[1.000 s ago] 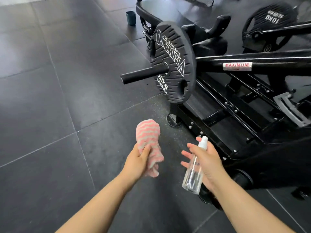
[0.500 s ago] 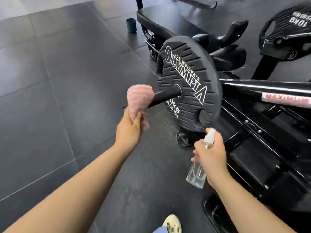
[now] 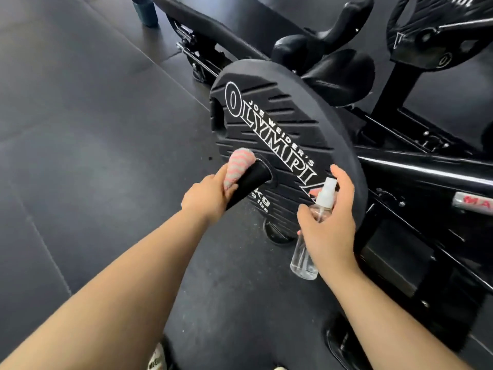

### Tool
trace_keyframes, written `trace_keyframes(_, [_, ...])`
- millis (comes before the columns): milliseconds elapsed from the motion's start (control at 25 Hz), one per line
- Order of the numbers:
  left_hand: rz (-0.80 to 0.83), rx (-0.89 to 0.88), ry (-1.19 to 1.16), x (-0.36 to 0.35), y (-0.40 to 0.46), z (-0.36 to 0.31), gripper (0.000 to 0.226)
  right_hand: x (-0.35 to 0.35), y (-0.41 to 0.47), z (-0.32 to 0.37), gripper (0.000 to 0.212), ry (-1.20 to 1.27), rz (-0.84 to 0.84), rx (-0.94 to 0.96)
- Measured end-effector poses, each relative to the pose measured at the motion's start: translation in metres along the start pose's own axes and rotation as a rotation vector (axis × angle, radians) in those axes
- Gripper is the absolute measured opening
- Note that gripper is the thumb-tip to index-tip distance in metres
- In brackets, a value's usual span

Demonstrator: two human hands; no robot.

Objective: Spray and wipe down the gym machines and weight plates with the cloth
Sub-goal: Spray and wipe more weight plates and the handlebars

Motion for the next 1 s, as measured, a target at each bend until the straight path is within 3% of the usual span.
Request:
trace_keyframes(120, [0.102,-0.084,0.264,-0.013,0.006,-0.001,0.065,0.003,0.004,0.0,0.074,-0.005,-0.073,-0.048])
trace_keyframes(240, [0.151,-0.135,0.216,-0.012,0.007,0.001,0.08,0.001,-0.002,-0.003,0.069,0.004,-0.143,-0.096])
trace_keyframes(360, [0.159,-0.221,0.175,-0.01,0.006,-0.002,0.081,-0.005,-0.01,-0.005,0.072,-0.004,-0.235,-0.096])
trace_keyframes(600, [0.075,-0.288,0.259,-0.011,0.003,0.001,0.057,-0.034,-0.014,-0.001,0.072,-0.199,-0.263,0.072])
trace_keyframes(720, [0.0,-0.372,0.304,-0.011,0.003,-0.004,0.063,-0.04,-0.006,0.026,0.056,-0.4,-0.254,0.204])
trace_keyframes(840, [-0.082,-0.494,0.35,-0.012,0.0,-0.012,0.079,-0.044,0.008,0.062,0.06,-0.739,-0.336,0.353])
trace_keyframes(1000, [-0.169,-0.598,0.311,-0.018,0.002,-0.006,0.093,-0.045,0.007,0.069,0.055,-0.76,-0.443,0.409])
Point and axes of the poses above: each hand's wrist, its own y-axis towards the middle knuckle, its own x-axis out of the back of the hand, z = x × y, the point moved 8 cm from there along y, towards the middle knuckle, and after that the axes turned 5 degrees about -y, right-handed, at the moved point
